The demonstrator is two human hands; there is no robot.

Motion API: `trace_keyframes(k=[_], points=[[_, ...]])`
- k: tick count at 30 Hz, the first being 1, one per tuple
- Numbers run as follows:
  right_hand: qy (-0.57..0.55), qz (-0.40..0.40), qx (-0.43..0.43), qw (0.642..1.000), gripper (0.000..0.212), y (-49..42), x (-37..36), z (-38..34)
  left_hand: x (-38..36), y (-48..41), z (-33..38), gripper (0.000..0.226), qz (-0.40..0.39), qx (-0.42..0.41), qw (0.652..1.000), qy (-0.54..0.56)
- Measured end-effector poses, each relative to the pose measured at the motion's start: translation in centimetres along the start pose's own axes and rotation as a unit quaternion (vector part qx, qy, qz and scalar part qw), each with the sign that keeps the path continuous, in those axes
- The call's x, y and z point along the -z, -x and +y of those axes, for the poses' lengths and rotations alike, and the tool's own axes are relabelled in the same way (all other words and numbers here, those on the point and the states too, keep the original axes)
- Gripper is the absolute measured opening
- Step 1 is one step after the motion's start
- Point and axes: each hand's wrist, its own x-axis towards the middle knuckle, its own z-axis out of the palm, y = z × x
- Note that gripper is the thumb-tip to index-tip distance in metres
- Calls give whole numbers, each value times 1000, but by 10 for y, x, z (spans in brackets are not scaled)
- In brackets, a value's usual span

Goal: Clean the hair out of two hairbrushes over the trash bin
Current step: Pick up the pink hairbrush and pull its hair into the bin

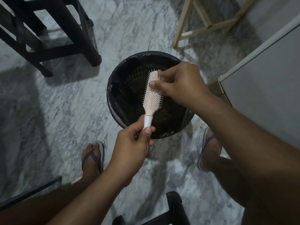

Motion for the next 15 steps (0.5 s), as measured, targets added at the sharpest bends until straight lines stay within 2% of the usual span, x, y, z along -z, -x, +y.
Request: trace_keyframes(k=[4, 8, 11, 13, 15], points=[[43, 0, 21, 999, 22, -4, 5, 1, -2, 2, -2, 38, 10, -2, 1000, -14], [76, 29, 74, 994, 15, -4, 12, -3, 1, 0, -3, 36, 13, 3, 1000, -5], [-21, 84, 104, 991, 14, -7, 21, -5, 6, -2, -5, 38, 18, 12, 1000, 5], [-85, 146, 138, 976, 17, -11, 25, -2, 7, -3, -5, 39, 20, 13, 1000, 10], [-138, 189, 135, 963, 20, -15, 25, 3, 7, -2, -3, 38, 20, 15, 999, 22]])
